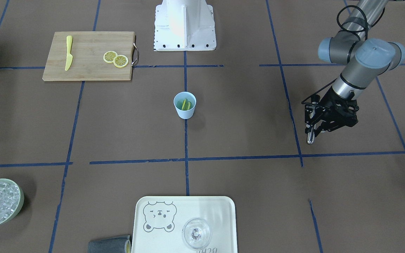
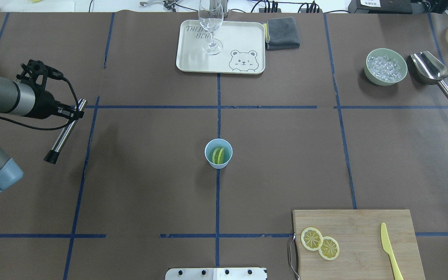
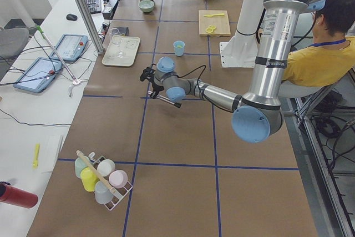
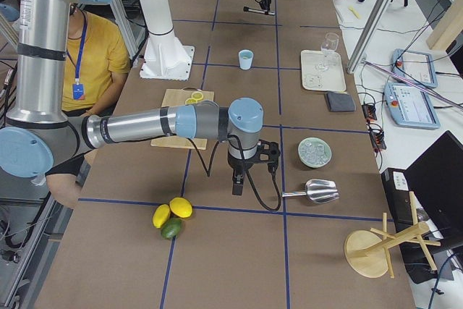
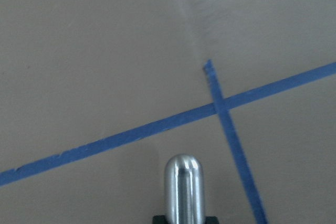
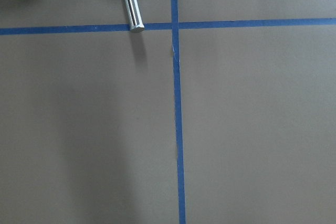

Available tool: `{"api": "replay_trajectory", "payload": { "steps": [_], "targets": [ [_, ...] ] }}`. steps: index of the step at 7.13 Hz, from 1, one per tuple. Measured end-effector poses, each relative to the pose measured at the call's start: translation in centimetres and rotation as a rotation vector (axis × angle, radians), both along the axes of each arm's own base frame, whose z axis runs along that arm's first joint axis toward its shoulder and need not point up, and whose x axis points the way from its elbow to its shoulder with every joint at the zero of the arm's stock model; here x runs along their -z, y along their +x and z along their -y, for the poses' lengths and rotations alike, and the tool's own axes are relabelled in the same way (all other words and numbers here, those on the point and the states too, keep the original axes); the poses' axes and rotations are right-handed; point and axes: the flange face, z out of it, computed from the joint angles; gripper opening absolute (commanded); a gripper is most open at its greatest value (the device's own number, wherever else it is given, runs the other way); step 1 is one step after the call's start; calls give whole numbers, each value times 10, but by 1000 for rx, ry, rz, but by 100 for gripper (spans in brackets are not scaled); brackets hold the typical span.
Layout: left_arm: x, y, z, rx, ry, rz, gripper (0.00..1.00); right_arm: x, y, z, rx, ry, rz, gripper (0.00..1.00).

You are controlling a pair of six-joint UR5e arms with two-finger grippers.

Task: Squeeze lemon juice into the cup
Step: 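Lift the silver muddler with the left gripper and move it over the cup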

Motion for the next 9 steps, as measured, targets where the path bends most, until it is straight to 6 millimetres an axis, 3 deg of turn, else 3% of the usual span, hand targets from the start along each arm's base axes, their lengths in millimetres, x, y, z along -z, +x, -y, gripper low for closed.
{"api": "replay_trajectory", "payload": {
  "steps": [2,3,4,6,9],
  "targets": [
    [109,16,25,28,185,-94,0,-2,1,-3,-4,-6,1,100],
    [155,18,26,33,251,-151,0,-3,3,-5,-8,-8,1,100],
    [185,10,19,66,319,-208,0,-4,5,-6,-13,-9,1,100],
    [219,0,-8,161,487,-358,0,-5,7,-8,-16,-12,1,100],
    [250,2,-55,197,717,-660,0,-5,8,-8,-18,-13,1,100]
  ]
}}
